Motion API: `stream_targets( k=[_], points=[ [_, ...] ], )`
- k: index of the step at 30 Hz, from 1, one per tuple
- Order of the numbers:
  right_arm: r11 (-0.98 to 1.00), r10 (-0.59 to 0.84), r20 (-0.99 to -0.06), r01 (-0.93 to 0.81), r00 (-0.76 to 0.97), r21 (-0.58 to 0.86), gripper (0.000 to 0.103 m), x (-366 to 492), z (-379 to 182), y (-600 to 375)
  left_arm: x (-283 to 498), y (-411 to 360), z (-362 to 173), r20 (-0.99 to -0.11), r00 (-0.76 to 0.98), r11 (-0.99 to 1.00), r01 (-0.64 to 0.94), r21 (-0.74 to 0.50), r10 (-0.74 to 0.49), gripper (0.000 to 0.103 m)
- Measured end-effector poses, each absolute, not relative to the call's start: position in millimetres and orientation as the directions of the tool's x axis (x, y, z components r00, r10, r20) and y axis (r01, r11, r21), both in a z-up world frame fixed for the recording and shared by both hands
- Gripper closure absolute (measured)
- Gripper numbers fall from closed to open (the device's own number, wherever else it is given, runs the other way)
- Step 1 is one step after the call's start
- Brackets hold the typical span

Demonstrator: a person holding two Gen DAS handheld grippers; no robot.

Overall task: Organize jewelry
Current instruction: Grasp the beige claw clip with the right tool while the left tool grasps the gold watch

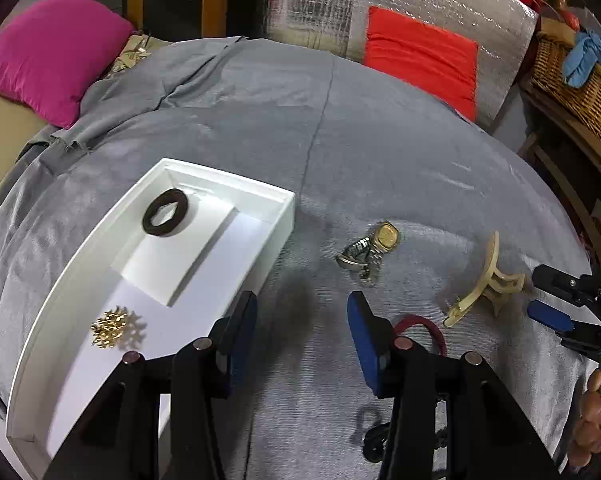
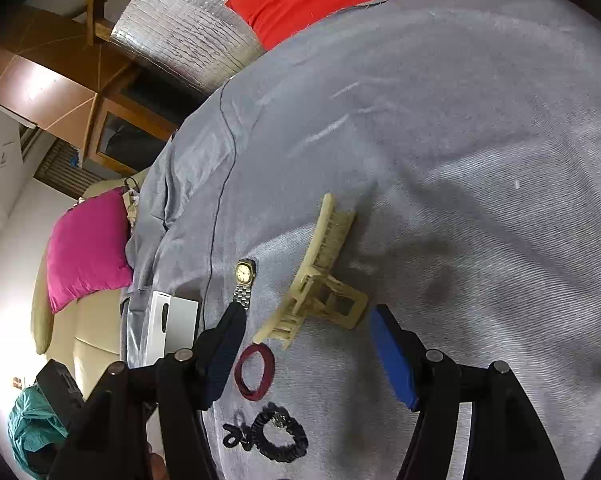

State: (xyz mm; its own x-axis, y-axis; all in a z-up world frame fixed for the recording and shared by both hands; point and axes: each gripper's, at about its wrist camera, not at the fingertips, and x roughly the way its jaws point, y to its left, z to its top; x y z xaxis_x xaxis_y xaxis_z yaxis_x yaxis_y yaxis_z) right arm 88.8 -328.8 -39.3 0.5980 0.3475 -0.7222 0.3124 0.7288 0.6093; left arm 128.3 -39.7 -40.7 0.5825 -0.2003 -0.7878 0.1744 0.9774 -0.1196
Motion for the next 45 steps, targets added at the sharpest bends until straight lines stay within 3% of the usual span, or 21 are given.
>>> stream_targets(
  k=[16, 19, 21, 23, 33, 41, 45],
  points=[
    [0.642, 0.359, -0.703, 0.385, 0.614, 0.664, 0.032, 110.1, -75.5, -328.6, 131.8, -48.2, -46.7, -0.806, 0.560, 0.979, 0.170, -0.112, -0.190, 0.055],
    [0.680, 0.360, -0.716, 0.357, 0.598, 0.641, 0.067, 117.2, -75.2, -319.4, 132.8, -49.2, -48.1, -0.810, 0.554, 0.979, 0.169, -0.115, -0.191, 0.055],
    [0.688, 0.365, -0.712, 0.341, 0.600, 0.640, 0.071, 119.1, -74.7, -313.5, 133.4, -49.5, -48.9, -0.812, 0.551, 0.979, 0.171, -0.114, -0.191, 0.055],
    [0.720, 0.337, -0.718, 0.324, 0.610, 0.614, 0.084, 119.1, -67.9, -309.2, 134.6, -49.4, -48.8, -0.813, 0.551, 0.979, 0.170, -0.113, -0.189, 0.055],
    [0.719, 0.278, -0.702, 0.342, 0.656, 0.605, 0.086, 107.9, -50.6, -326.5, 142.8, -48.6, -43.9, -0.800, 0.568, 0.978, 0.171, -0.116, -0.194, 0.055],
    [0.676, 0.243, -0.677, 0.380, 0.695, 0.632, 0.086, 92.6, -40.3, -353.5, 157.2, -81.5, -46.6, -0.792, 0.562, 0.958, 0.270, -0.095, -0.237, 0.055],
    [0.673, 0.242, -0.674, 0.379, 0.698, 0.635, 0.086, 90.1, -39.9, -359.5, 172.3, -107.9, -56.9, -0.802, 0.537, 0.945, 0.311, -0.102, -0.263, 0.048]
  ],
)
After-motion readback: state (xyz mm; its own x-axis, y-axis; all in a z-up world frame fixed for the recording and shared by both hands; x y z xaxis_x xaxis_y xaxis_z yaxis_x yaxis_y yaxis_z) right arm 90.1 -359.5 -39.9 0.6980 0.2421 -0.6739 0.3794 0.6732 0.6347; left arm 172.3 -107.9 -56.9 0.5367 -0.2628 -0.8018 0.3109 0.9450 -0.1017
